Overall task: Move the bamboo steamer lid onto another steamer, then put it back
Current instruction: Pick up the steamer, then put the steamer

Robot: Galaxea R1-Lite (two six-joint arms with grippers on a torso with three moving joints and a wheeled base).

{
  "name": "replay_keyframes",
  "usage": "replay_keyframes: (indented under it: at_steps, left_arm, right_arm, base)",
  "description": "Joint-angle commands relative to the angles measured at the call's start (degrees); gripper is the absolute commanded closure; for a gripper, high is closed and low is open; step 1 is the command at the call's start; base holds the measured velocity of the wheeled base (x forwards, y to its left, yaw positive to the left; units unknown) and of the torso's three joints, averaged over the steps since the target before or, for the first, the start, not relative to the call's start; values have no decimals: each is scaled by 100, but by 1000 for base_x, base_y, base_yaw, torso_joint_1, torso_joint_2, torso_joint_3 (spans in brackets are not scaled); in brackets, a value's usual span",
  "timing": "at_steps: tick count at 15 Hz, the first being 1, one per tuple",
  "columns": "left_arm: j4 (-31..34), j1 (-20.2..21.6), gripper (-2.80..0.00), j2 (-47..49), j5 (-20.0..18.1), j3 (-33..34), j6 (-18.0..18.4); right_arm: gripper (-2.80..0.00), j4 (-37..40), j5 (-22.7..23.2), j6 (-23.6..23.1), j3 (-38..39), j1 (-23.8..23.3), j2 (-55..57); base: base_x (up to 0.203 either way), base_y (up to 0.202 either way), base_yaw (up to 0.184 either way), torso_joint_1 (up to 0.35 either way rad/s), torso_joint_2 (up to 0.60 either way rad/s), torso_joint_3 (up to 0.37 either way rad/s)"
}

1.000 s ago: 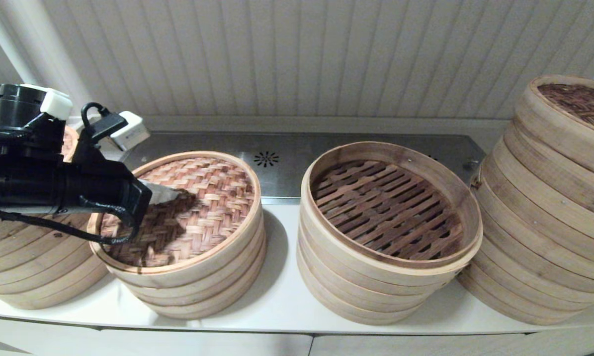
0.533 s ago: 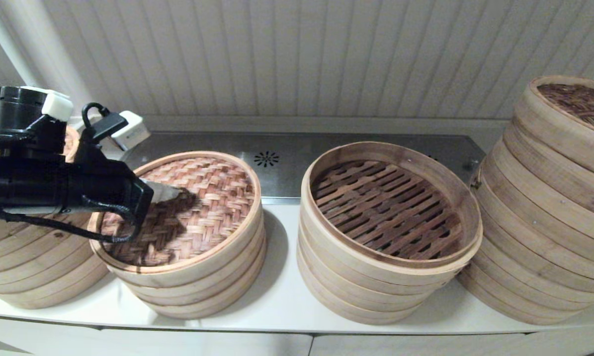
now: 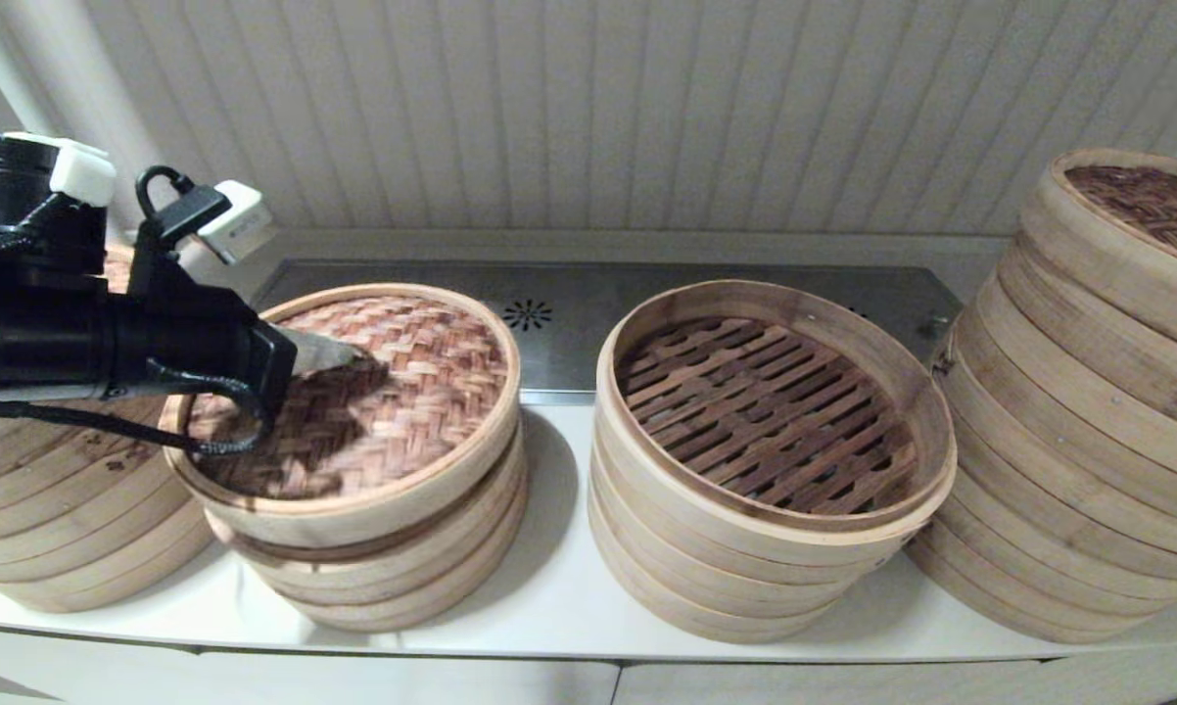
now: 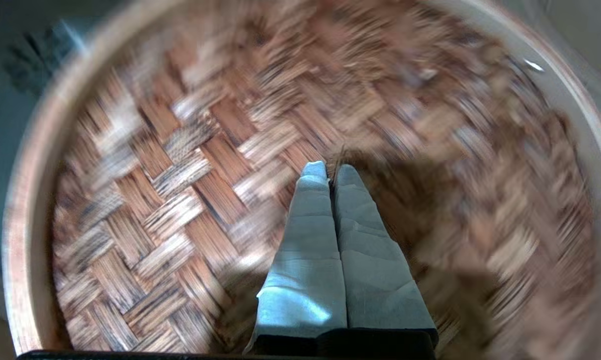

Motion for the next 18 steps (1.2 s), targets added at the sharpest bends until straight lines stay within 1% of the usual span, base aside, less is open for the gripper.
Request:
replay_keyframes:
  at_steps: [1,4,11,15,18]
  left_arm:
    - [30,1,0,-122,-8,-7,9]
    - [30,1,0,-166,-79,-34,-17]
    - [65,1,0,-166,-78,-466,-310]
    - [74,1,0,-166,-15,-803,-717]
    - [81,96,0,-219,10,-894,-764]
  right_arm:
    - [0,2,-9,0,6,-1,8]
    - [0,2,0,0,-1,-1,8]
    - [0,2,0,0,-1,-1,8]
    - [0,2,0,0,0,-1,8]
    - [0,2,0,0,5,-1,8]
  base:
    - [0,0,0,0,0,0]
    - [0,0,0,0,0,0]
    - [0,0,0,0,0,0]
    - [0,0,0,0,0,0]
    - [0,0,0,0,0,0]
